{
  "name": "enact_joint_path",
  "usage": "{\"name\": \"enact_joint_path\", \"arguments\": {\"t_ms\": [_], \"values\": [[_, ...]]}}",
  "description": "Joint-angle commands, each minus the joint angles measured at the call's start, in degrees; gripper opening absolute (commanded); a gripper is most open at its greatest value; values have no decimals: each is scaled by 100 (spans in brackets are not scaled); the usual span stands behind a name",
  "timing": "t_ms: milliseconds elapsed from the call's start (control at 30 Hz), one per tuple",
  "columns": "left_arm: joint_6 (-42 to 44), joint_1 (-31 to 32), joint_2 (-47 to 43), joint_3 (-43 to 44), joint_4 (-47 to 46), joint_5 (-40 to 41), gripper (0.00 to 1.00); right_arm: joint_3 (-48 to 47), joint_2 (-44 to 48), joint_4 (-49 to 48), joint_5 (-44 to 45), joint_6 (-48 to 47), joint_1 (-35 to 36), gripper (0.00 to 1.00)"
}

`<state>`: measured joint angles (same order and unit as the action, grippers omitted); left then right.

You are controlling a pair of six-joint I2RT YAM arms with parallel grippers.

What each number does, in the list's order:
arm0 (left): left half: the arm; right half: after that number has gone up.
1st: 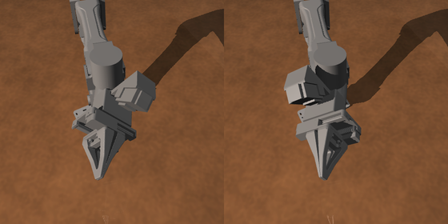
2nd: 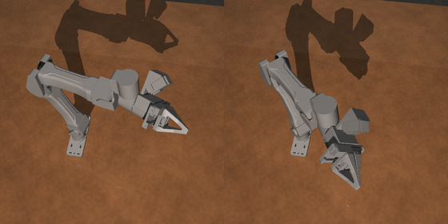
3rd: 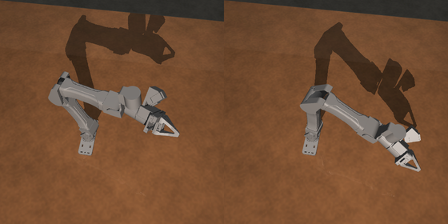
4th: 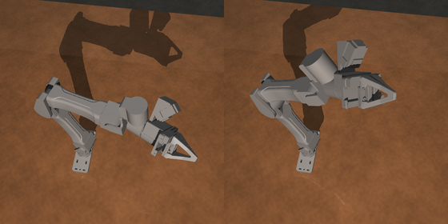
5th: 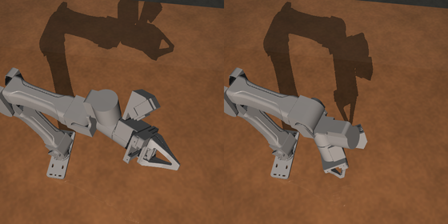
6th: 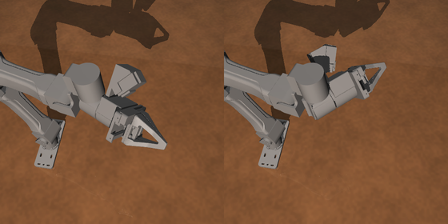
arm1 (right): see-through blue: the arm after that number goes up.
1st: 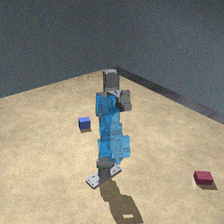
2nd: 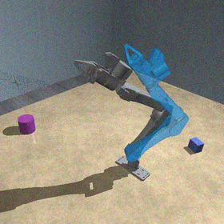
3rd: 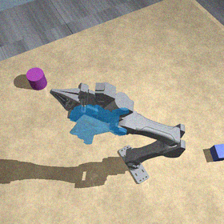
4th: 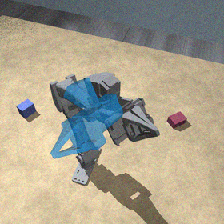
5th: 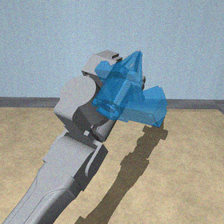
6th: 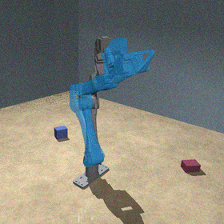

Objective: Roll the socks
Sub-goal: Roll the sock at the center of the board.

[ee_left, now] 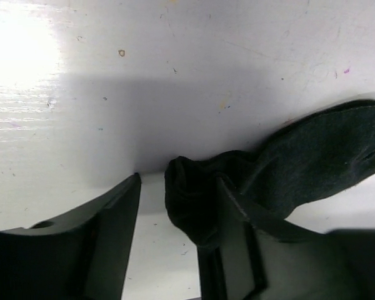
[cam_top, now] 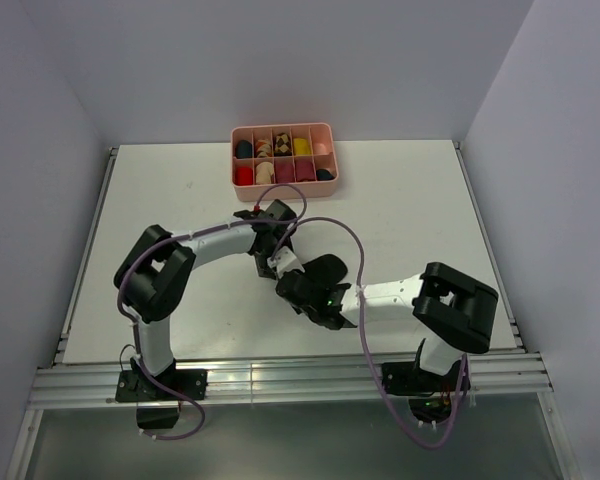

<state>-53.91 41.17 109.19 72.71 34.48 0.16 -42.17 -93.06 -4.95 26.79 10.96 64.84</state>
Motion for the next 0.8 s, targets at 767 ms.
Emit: {"name": "enact_joint_path", "arguments": {"t_ms": [767], "values": [[-314,111,-1260,-1128,-1831,-560,64,3030,167,-3987,-5956,3535,-4084,0]]}}
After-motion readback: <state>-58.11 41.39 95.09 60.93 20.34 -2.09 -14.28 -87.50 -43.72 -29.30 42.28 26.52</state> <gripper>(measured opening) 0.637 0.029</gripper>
